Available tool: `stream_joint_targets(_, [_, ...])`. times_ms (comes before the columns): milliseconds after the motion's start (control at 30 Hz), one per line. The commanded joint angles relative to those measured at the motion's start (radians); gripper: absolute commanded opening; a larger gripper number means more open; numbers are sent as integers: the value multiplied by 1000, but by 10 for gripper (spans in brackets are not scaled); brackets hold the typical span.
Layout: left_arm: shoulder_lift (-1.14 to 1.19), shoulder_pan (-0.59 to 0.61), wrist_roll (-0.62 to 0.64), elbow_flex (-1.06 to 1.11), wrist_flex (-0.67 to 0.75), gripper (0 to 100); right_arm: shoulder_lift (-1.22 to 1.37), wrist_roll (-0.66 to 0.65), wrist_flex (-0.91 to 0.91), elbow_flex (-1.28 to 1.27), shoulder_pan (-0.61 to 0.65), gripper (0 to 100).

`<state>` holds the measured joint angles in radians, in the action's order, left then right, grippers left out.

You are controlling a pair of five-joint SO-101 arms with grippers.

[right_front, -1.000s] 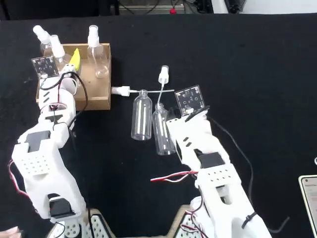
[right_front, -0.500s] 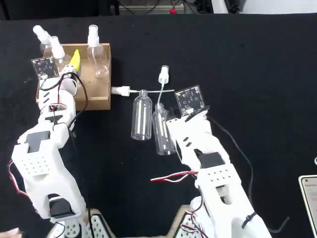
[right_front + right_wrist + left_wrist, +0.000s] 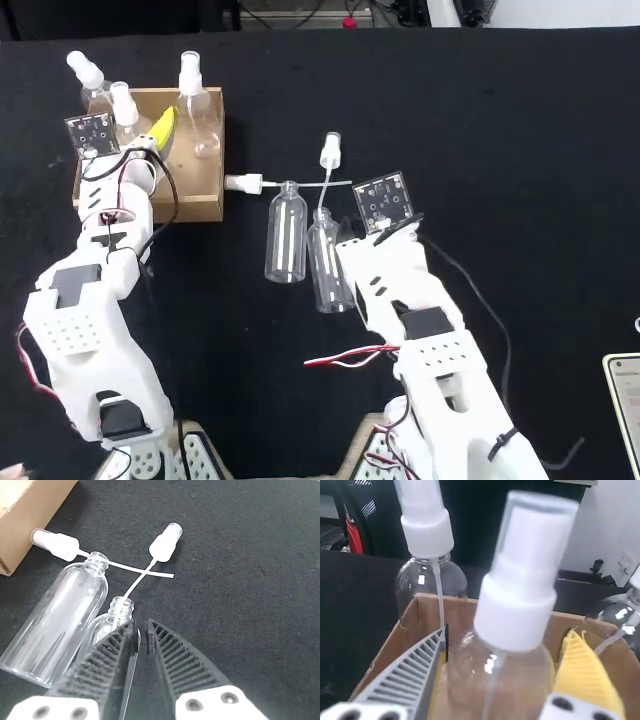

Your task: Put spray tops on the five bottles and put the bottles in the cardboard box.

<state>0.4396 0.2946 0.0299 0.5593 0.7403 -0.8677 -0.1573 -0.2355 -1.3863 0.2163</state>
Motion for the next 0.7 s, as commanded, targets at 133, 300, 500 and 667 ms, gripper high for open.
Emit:
stream_joint_targets(133, [-77, 21, 12, -8, 11, 341, -18, 0, 26, 19, -17, 32])
stream_joint_targets(300, [-163, 18, 12, 44, 5, 341, -16, 0, 26, 21, -17, 32])
stream_joint_targets(500, [-213, 19, 6, 107, 3, 341, -15, 0, 26, 21, -17, 32])
stream_joint_targets(667, [-224, 21, 6, 159, 11, 341, -15, 0, 26, 19, -17, 32])
